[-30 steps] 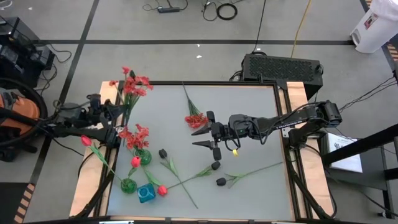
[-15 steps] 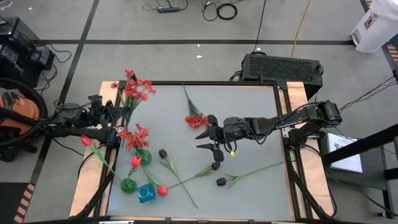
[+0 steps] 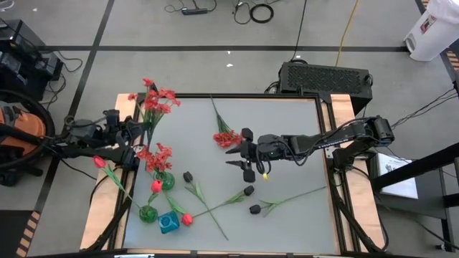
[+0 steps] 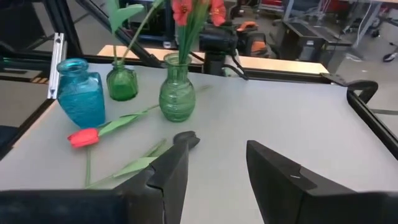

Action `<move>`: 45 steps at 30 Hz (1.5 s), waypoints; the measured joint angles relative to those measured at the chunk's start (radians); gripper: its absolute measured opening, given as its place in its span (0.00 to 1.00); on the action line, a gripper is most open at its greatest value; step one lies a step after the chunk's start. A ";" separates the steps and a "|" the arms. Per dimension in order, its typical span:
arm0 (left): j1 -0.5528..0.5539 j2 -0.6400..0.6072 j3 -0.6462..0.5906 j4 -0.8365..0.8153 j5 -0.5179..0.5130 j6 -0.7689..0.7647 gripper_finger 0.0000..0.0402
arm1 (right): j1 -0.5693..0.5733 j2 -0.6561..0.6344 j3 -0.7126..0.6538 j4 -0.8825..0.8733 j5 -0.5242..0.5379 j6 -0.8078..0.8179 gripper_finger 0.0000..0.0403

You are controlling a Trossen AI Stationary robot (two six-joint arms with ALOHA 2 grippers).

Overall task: Sort flowers into vase by color
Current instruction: Put the right orange flowers into the top green vase

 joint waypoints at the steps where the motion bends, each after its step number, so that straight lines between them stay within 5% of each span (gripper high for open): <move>1: 0.000 0.000 0.000 -0.001 0.000 0.000 0.02 | -0.001 0.000 0.000 0.000 0.000 0.000 0.39; 14: 0.000 0.000 -0.031 0.003 -0.064 0.028 0.02 | -0.001 0.000 0.000 -0.001 0.000 0.000 0.39; 45: -0.001 0.000 -0.216 0.275 0.080 0.000 0.02 | -0.001 0.000 0.000 -0.011 -0.001 0.000 0.39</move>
